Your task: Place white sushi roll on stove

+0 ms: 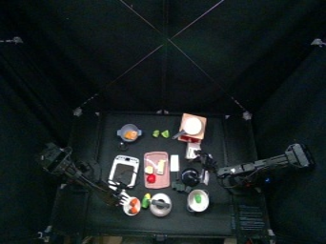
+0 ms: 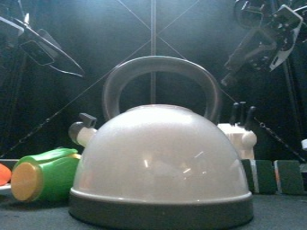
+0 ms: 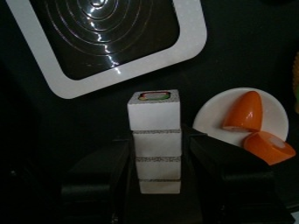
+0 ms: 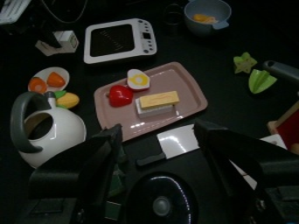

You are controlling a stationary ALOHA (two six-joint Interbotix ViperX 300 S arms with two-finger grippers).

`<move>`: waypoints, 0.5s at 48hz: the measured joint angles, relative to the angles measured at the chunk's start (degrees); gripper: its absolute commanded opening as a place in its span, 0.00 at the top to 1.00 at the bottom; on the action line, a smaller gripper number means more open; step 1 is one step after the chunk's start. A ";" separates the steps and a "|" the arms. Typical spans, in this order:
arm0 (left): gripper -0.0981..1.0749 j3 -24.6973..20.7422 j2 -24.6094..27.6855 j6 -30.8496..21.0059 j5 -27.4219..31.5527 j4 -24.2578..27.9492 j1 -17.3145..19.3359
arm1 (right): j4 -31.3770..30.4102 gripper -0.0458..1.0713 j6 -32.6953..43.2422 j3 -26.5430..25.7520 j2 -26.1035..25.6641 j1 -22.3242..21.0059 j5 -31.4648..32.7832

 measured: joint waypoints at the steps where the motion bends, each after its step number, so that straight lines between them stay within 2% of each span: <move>1: 0.44 -0.09 0.00 0.00 0.00 0.00 0.00 | 0.00 0.10 0.00 0.00 0.00 0.00 0.00; 8: 0.44 -0.79 -0.09 0.00 0.18 0.00 0.18 | 0.00 0.10 0.00 0.00 0.09 0.00 -0.09; 24: 0.44 -3.34 -1.14 0.00 0.35 1.93 4.66 | 0.09 0.10 -0.09 0.18 0.09 0.00 -0.09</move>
